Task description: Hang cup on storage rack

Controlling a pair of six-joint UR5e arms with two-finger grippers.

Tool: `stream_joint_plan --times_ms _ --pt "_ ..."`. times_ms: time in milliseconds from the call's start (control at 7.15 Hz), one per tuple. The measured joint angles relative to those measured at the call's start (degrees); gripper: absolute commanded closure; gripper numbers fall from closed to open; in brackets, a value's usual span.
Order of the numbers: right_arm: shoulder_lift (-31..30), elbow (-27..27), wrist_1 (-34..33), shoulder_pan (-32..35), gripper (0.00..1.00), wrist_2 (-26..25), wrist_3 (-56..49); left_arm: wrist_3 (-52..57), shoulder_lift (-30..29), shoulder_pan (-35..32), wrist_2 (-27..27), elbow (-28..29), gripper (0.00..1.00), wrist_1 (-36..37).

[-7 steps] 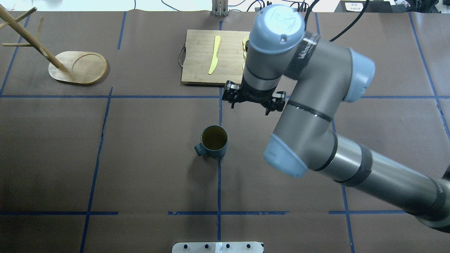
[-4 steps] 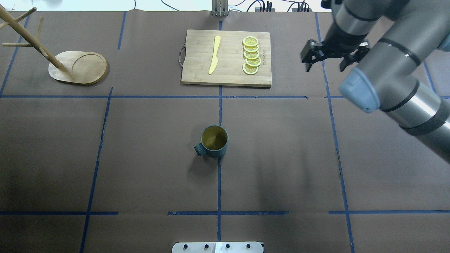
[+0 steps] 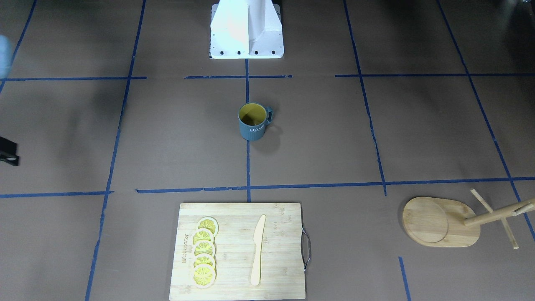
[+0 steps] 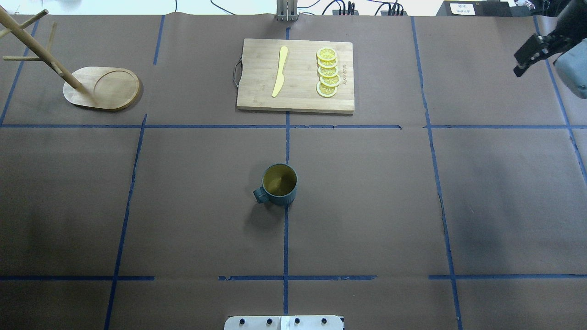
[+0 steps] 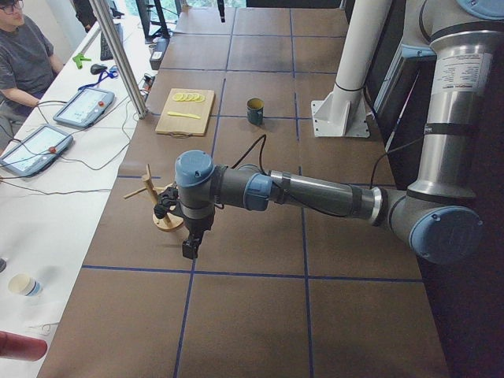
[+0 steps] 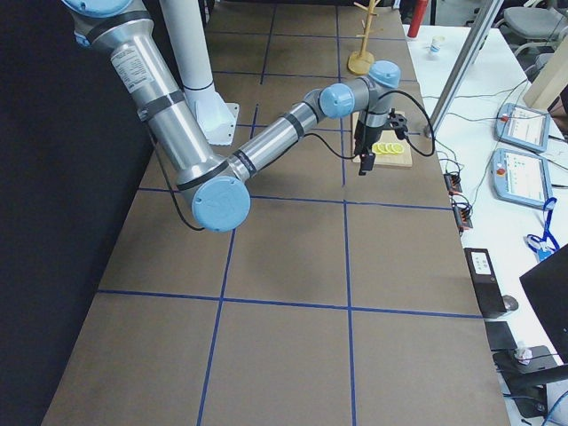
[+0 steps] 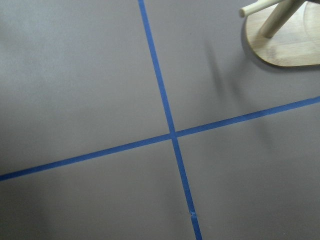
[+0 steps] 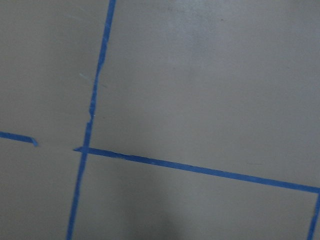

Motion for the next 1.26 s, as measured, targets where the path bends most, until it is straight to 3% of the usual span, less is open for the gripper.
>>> stream_joint_plan --times_ms 419,699,978,1258 --pt "-12.82 0.02 3.06 9.39 0.01 0.60 -16.33 -4.80 -0.61 0.18 -3.71 -1.59 0.00 -3.46" --pt "-22.28 -0.04 12.26 11.52 0.00 0.39 -16.36 -8.20 -0.95 2.26 -8.29 -1.53 0.00 -14.30" --pt "-24.44 0.29 15.25 11.85 0.00 0.37 -11.46 -8.84 -2.51 9.91 -8.85 -1.32 0.00 -28.25" --pt "-24.29 0.44 15.67 11.89 0.00 0.38 -10.02 -8.91 -4.52 16.63 -8.79 -0.80 0.00 -37.69"
